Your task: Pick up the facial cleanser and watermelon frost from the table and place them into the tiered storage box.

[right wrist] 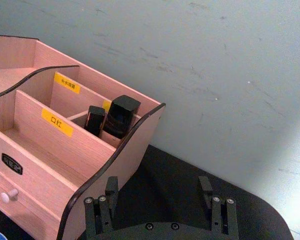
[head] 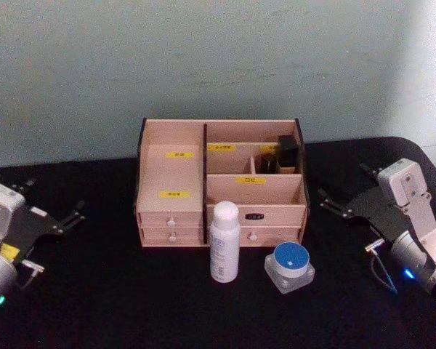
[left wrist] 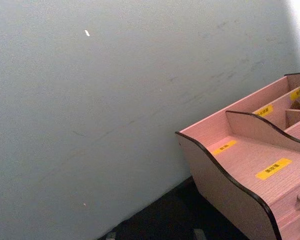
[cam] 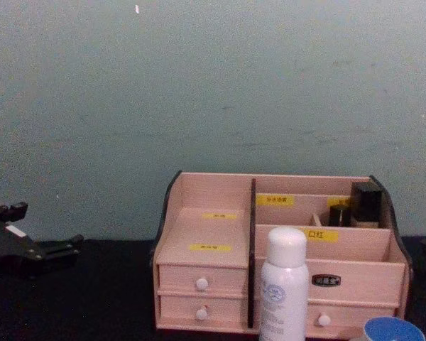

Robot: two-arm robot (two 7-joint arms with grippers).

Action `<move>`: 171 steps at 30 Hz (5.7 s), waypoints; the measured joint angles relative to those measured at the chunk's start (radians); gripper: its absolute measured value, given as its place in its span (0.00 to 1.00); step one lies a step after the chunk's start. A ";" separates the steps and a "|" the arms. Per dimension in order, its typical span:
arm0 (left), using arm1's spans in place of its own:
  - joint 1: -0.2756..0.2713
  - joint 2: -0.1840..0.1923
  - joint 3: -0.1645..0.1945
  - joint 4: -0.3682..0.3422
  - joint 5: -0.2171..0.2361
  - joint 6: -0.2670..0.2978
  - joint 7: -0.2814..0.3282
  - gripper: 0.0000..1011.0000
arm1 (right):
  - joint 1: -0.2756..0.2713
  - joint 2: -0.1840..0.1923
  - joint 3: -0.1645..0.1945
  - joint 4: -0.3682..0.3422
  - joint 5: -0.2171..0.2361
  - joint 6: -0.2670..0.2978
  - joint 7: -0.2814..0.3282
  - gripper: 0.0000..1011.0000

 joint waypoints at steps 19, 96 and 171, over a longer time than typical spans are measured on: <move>0.000 0.000 0.000 0.000 0.000 0.000 0.000 0.99 | 0.000 0.000 0.000 0.000 0.000 0.000 0.000 0.99; 0.000 0.000 0.000 0.000 0.000 0.000 0.000 0.99 | -0.166 0.093 0.083 -0.226 0.130 -0.089 0.323 0.99; 0.000 0.000 0.000 0.000 0.000 0.000 0.000 0.99 | 0.071 -0.205 -0.032 0.048 0.074 0.141 0.544 0.99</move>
